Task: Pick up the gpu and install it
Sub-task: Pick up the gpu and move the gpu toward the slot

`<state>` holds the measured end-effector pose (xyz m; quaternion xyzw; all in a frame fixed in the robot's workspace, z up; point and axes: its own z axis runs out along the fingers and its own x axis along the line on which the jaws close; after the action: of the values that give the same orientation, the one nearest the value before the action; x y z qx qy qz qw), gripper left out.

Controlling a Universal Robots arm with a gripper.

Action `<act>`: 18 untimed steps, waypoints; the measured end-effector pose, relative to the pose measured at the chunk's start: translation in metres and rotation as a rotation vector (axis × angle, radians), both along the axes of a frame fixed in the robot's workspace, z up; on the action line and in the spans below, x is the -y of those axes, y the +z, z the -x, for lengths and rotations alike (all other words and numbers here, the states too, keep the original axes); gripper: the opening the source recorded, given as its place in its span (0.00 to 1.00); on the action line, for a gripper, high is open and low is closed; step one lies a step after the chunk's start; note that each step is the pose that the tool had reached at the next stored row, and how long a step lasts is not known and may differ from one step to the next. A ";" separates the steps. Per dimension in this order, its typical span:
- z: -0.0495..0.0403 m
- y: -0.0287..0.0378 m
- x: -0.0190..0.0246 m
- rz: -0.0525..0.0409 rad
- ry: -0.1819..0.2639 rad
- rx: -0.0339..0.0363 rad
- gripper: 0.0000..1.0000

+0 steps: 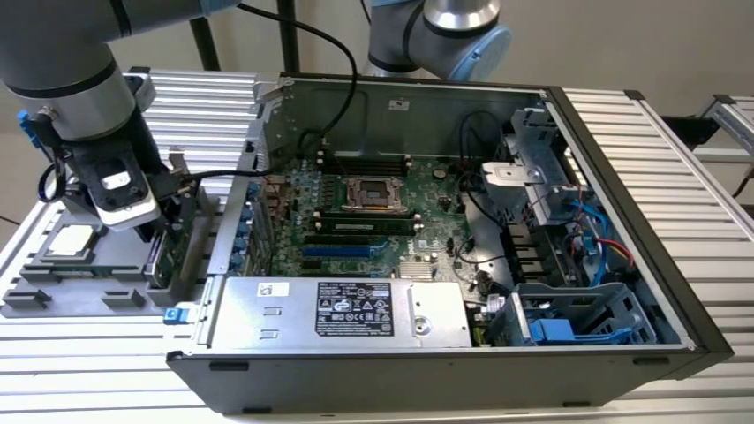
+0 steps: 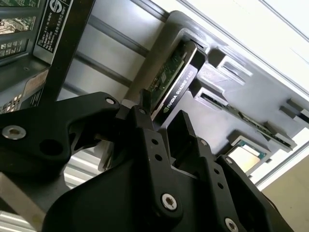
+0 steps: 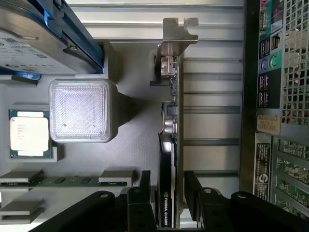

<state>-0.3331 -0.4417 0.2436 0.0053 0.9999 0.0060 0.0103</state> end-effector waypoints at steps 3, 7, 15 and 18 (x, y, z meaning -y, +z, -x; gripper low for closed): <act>0.0000 -0.0011 0.0000 0.0003 0.000 -0.0001 1.00; 0.0000 -0.0018 0.0000 0.0003 0.000 0.0000 1.00; 0.0000 -0.0021 0.0000 0.0004 0.000 0.0000 1.00; 0.0000 -0.0022 0.0000 -0.0005 0.000 0.0000 1.00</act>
<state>-0.3331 -0.4416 0.2414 0.0053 0.9999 0.0062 0.0103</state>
